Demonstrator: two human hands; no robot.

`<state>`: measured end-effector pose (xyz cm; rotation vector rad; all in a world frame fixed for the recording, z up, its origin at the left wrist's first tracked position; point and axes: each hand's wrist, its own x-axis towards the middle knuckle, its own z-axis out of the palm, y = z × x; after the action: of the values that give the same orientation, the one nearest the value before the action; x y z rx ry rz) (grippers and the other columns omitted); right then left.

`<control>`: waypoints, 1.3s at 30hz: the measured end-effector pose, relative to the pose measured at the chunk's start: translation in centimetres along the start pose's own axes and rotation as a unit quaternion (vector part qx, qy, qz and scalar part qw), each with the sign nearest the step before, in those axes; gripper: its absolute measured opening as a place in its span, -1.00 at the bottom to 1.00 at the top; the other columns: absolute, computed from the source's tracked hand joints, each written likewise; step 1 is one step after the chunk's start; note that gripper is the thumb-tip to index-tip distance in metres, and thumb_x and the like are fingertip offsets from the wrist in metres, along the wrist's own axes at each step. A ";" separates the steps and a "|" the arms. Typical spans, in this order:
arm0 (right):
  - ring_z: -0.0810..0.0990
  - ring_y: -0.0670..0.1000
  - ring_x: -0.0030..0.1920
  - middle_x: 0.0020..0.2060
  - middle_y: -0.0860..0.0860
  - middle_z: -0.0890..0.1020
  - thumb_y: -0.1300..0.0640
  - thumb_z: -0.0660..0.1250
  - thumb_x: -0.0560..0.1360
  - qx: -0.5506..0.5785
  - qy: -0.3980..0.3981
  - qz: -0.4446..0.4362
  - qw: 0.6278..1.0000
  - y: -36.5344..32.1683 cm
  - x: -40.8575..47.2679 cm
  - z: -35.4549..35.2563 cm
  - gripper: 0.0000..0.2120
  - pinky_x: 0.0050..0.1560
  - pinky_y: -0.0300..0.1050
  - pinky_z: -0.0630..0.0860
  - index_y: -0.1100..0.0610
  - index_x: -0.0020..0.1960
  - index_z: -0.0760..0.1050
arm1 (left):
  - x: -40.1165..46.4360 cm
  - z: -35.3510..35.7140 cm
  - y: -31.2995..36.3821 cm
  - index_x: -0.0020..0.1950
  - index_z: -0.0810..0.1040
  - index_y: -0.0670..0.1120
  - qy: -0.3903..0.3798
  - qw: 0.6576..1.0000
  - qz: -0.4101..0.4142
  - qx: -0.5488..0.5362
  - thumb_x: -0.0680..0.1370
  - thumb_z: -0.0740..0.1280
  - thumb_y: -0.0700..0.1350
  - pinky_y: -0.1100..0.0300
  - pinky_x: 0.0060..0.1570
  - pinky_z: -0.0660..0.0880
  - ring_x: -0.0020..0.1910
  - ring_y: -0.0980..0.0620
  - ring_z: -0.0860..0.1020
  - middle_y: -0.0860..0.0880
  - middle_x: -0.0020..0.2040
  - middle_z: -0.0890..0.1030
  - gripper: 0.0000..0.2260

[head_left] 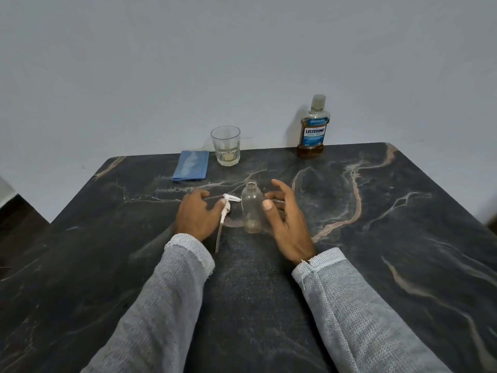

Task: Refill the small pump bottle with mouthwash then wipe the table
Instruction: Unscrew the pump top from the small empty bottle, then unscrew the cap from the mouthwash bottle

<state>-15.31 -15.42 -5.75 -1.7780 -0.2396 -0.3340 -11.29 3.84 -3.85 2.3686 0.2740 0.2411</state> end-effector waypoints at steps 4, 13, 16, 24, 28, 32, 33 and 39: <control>0.54 -0.12 0.18 0.20 -0.05 0.54 -0.32 0.07 0.54 -0.007 0.063 0.016 0.998 0.3 2.0 -2.1 -0.48 0.17 -0.23 0.45 -0.08 0.40 0.28 | 2.0 -1.2 1.7 0.20 0.51 -0.09 0.029 0.995 0.084 -0.051 0.48 0.43 0.04 0.13 -0.01 0.47 0.00 0.02 0.54 -0.07 0.11 0.58 -0.64; 0.42 -0.07 0.21 0.32 0.09 0.39 -0.04 0.34 0.53 -0.160 0.155 0.045 0.974 1.6 14.1 -9.5 -0.45 0.22 -0.19 0.39 0.10 0.42 0.24 | 7.5 -0.9 7.7 0.28 0.46 -0.09 -0.015 0.969 0.243 -0.034 0.50 0.42 -0.05 0.30 0.09 0.35 0.10 0.09 0.49 -0.04 0.15 0.52 -0.62; 0.39 0.07 0.30 0.36 0.13 0.32 -0.05 0.40 0.48 -0.236 0.149 0.036 0.960 1.8 18.0 -10.7 -0.35 0.24 -0.13 0.35 0.10 0.44 0.20 | 8.8 0.2 9.1 0.30 0.44 -0.09 -0.046 0.964 0.255 -0.055 0.50 0.43 -0.06 0.30 0.08 0.36 0.09 0.09 0.49 -0.02 0.15 0.52 -0.60; 0.31 0.24 0.38 0.40 0.18 0.22 -0.14 0.48 0.38 -0.282 0.118 0.061 0.950 3.0 24.0 -10.6 -0.10 0.38 0.16 0.35 0.12 0.51 0.06 | 11.9 2.5 10.3 0.35 0.39 -0.05 -0.118 0.962 0.233 -0.076 0.52 0.41 -0.01 0.16 0.14 0.48 0.11 0.02 0.52 0.01 0.15 0.52 -0.56; 0.41 0.25 0.27 0.31 0.18 0.30 -0.09 0.49 0.37 -0.296 0.122 0.055 0.946 3.3 25.2 -10.1 -0.15 0.30 0.13 0.41 0.15 0.45 0.09 | 12.4 2.9 10.3 0.34 0.38 -0.03 -0.127 0.961 0.236 -0.073 0.52 0.40 0.00 0.20 0.09 0.47 0.09 0.03 0.53 0.02 0.15 0.52 -0.57; 0.50 0.23 0.14 0.20 0.16 0.37 0.01 0.46 0.40 -0.308 0.155 0.043 0.938 3.4 25.4 -9.8 -0.32 0.09 0.01 0.45 0.17 0.36 0.19 | 12.3 2.6 10.0 0.34 0.40 -0.03 -0.128 0.962 0.222 -0.097 0.52 0.40 0.00 0.26 0.02 0.48 0.02 0.10 0.54 0.03 0.14 0.53 -0.58; 0.50 0.21 0.12 0.19 0.16 0.38 0.02 0.45 0.40 -0.309 0.160 0.039 0.937 3.3 25.1 -9.8 -0.34 0.05 -0.03 0.44 0.17 0.34 0.20 | 12.2 2.5 9.9 0.33 0.40 -0.03 -0.124 0.963 0.217 -0.105 0.52 0.39 0.00 0.32 -0.04 0.46 0.00 0.14 0.54 0.04 0.13 0.53 -0.59; 0.49 0.09 0.11 0.17 0.10 0.43 -0.05 0.48 0.38 -0.283 0.162 0.021 0.945 1.2 21.5 -10.4 -0.32 0.09 -0.05 0.48 0.13 0.35 0.23 | 10.0 0.6 8.3 0.27 0.45 -0.08 -0.102 0.968 0.175 -0.145 0.53 0.40 -0.09 0.37 -0.04 0.44 0.06 0.04 0.56 -0.01 0.09 0.56 -0.66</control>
<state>4.27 -26.16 2.82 -2.2471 0.1487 -0.7099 -0.52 0.14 2.41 2.1138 -0.2641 0.1858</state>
